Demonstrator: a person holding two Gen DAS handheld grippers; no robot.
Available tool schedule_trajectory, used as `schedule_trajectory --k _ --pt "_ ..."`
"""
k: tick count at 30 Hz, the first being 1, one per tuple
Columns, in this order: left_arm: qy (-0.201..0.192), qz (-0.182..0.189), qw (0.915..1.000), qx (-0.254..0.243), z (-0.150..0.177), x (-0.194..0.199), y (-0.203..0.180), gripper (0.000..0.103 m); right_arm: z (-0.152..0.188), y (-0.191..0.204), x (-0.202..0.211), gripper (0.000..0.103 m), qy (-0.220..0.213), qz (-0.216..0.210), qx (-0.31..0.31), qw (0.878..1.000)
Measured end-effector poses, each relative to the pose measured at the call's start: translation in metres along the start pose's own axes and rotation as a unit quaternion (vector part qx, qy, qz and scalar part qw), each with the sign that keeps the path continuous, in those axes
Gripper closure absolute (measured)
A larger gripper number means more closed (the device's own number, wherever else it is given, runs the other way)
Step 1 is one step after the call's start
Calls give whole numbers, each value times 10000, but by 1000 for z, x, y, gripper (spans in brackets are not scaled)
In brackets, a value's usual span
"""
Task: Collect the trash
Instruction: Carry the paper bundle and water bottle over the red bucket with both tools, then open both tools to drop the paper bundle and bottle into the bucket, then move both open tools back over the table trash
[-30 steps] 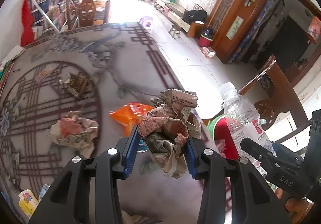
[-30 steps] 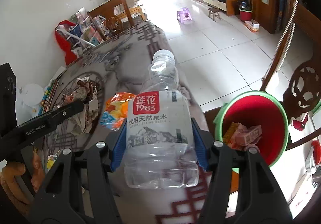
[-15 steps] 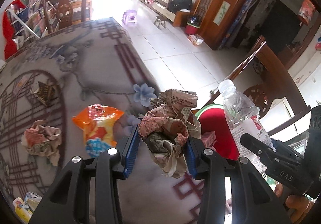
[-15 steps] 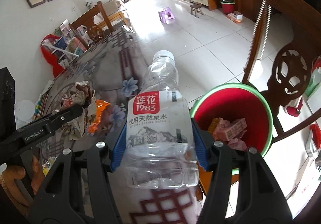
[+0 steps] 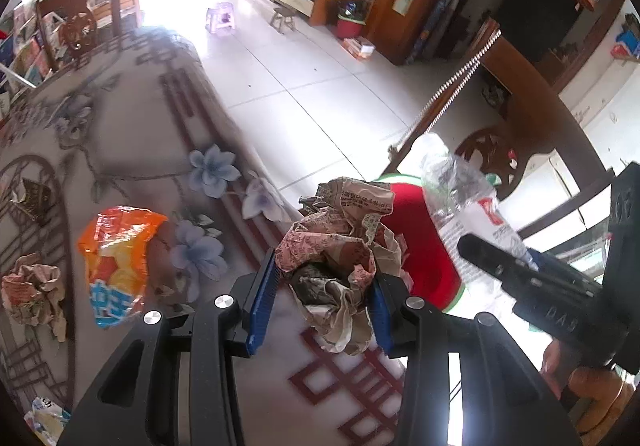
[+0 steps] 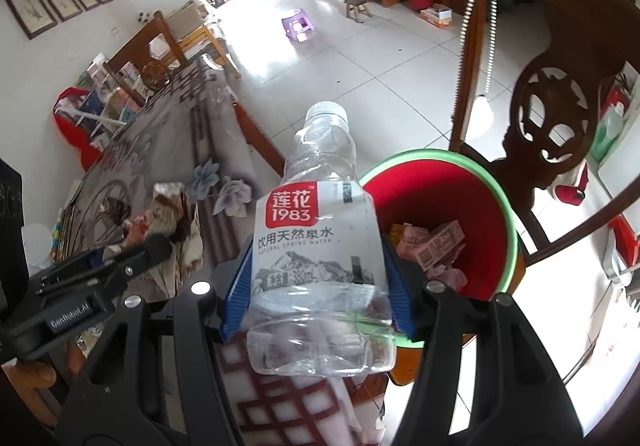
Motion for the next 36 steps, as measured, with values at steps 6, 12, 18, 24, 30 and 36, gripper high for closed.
schedule_trajectory --k 6,12,18,24,30,36 --pt "154 77 9997 -156 -4 -15 -12 64 4 -21 7 46 -56 103 -223 9997" --pt "401 339 9976 -442 -14 -38 -38 63 7 -47 9 46 -53 238 -475 9986" --pt "480 529 9943 -787 -30 -56 -74 61 9 -78 15 46 -105 406 -794 9960" --pt "391 631 9923 -995 -38 -62 -92 31 11 -93 12 45 -24 380 -931 9949" --pt "447 586 9949 -692 -34 -58 -72 31 9 -96 3 35 26 218 -1109 9936" --pt "260 344 9986 -296 -18 -35 -34 31 6 -87 2 35 40 223 -1037 9944"
Point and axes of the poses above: each gripper's, at about its wrist camera, not at the fingertips, and x roughly against the way its jaws point, y to its left, z to its underside, the point moved 3 cm from there along -x, roughly the way its jaws point, and after that the axes turned 8 degrees about y, right-handed, at the moved point
